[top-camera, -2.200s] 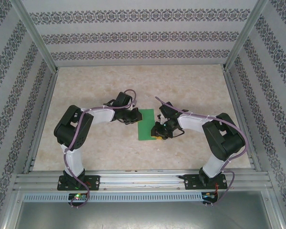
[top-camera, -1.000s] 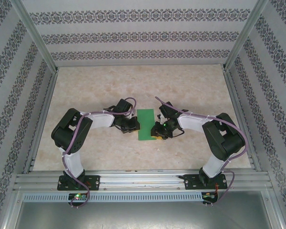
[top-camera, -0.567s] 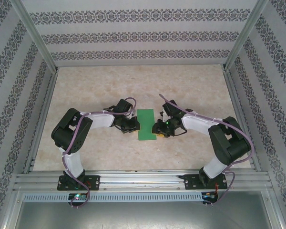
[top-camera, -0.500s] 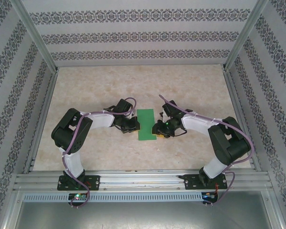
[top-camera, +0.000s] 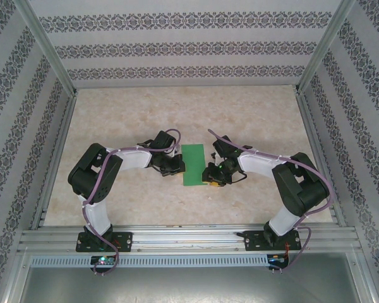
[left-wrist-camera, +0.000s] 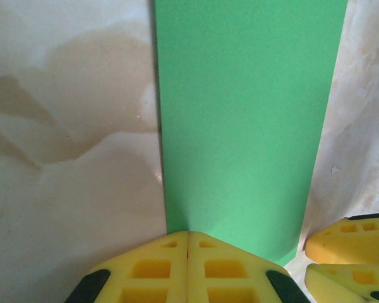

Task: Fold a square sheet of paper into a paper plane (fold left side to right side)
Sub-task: Fold the triangle a second time at the center of the table.

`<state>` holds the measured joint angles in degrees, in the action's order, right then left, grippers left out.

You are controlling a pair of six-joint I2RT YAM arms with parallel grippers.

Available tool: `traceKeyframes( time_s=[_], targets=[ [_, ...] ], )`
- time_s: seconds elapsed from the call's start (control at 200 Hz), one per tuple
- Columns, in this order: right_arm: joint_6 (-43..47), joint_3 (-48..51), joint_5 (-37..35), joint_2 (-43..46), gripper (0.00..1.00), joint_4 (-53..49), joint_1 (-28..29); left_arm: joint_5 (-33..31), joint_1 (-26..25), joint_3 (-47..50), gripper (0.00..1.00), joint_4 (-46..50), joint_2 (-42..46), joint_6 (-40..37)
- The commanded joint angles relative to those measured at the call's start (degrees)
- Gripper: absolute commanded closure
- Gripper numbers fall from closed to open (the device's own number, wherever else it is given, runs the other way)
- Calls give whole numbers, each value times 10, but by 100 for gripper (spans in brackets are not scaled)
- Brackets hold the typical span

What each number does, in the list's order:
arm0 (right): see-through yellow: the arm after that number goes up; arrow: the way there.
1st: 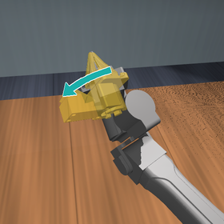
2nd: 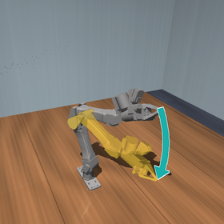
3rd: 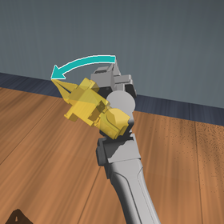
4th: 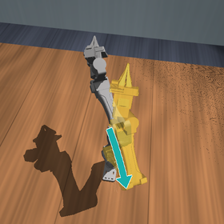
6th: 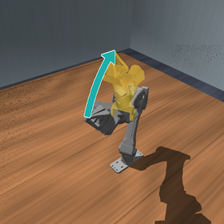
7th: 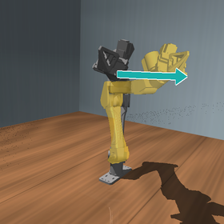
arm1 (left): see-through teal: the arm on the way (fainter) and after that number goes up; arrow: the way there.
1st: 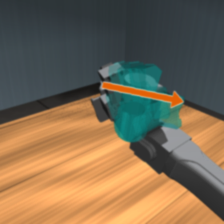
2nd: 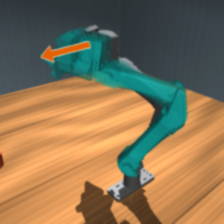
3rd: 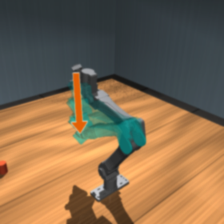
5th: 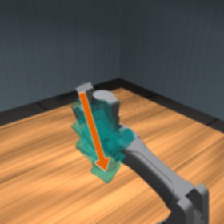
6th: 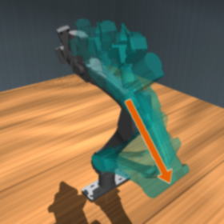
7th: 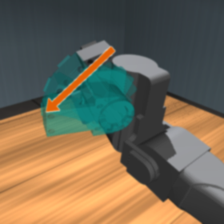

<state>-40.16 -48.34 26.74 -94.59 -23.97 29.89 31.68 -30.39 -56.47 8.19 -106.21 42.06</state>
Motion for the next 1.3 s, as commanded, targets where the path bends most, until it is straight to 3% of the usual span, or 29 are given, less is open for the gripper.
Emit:
traceKeyframes(
  time_s=[0.0, 1.299],
  targets=[
    [11, 1, -10, 2, 65, -18, 6, -32, -7, 27, 94, 62, -2, -10],
    [-1, -30, 9, -35, 66, 13, 41, -41, -7, 55, 94, 42, 12, 45]
  ],
)
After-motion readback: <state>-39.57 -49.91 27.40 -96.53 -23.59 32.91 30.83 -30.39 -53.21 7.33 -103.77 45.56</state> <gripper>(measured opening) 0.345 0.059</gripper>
